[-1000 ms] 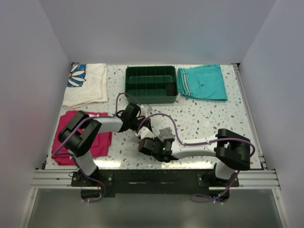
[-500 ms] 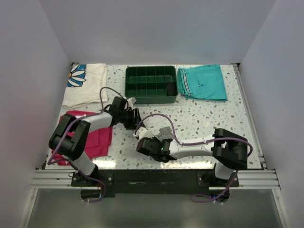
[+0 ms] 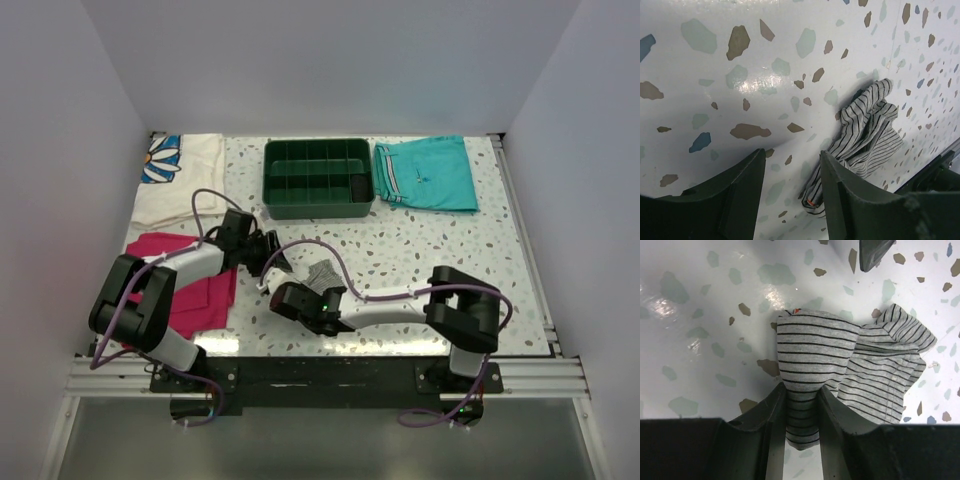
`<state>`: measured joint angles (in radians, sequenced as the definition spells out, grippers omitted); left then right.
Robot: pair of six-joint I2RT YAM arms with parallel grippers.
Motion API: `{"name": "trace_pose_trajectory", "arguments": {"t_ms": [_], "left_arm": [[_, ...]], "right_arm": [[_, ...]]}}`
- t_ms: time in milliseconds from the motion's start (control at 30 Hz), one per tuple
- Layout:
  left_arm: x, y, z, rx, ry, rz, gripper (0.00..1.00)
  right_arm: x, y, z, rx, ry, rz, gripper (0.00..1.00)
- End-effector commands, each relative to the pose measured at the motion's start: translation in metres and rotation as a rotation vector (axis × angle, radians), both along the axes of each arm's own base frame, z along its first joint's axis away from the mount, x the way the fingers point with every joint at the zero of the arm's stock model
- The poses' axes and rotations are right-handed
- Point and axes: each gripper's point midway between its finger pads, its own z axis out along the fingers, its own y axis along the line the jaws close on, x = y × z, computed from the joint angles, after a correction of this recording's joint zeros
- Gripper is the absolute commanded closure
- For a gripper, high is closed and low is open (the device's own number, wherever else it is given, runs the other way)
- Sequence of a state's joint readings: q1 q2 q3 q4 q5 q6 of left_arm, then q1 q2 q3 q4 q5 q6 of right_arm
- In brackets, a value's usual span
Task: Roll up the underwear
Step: Roll the underwear to the center of the board.
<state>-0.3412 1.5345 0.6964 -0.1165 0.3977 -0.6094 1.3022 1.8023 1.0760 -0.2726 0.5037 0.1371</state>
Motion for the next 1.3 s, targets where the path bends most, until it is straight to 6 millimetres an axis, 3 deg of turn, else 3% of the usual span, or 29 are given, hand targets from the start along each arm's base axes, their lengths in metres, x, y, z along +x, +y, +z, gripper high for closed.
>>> {"name": "trace_pose_trajectory", "arguments": {"t_ms": [0, 167, 300, 500, 633, 900, 1067, 1267], "left_arm": [[0.007, -0.001, 0.009, -0.024, -0.036, 0.005, 0.48], [0.007, -0.004, 0.007, -0.034, -0.029, -0.012, 0.48], [0.005, -0.005, 0.003, -0.034, -0.020, -0.021, 0.48], [0.003, -0.004, 0.002, -0.032, -0.019, -0.023, 0.49], [0.002, -0.005, 0.001, -0.040, -0.018, -0.036, 0.49], [-0.001, -0.007, 0.000, -0.052, -0.022, -0.057, 0.50], [0.001, -0.008, 0.003, -0.058, -0.028, -0.051, 0.51], [0.007, -0.002, 0.008, -0.022, -0.040, -0.012, 0.51]], "right_arm": [[-0.026, 0.009, 0.008, 0.140, 0.115, 0.038, 0.75], [-0.038, 0.005, 0.010, 0.228, 0.194, -0.003, 0.73], [-0.035, -0.003, 0.014, 0.286, 0.227, -0.072, 0.73], [-0.028, -0.031, 0.018, 0.346, 0.258, -0.211, 0.75], [-0.030, -0.056, 0.007, 0.349, 0.322, -0.297, 0.80], [-0.029, -0.083, -0.012, 0.503, 0.495, -0.420, 0.80], [-0.018, -0.080, -0.010, 0.530, 0.490, -0.420, 0.80], [0.010, -0.057, 0.004, 0.506, 0.406, -0.353, 0.81]]}}
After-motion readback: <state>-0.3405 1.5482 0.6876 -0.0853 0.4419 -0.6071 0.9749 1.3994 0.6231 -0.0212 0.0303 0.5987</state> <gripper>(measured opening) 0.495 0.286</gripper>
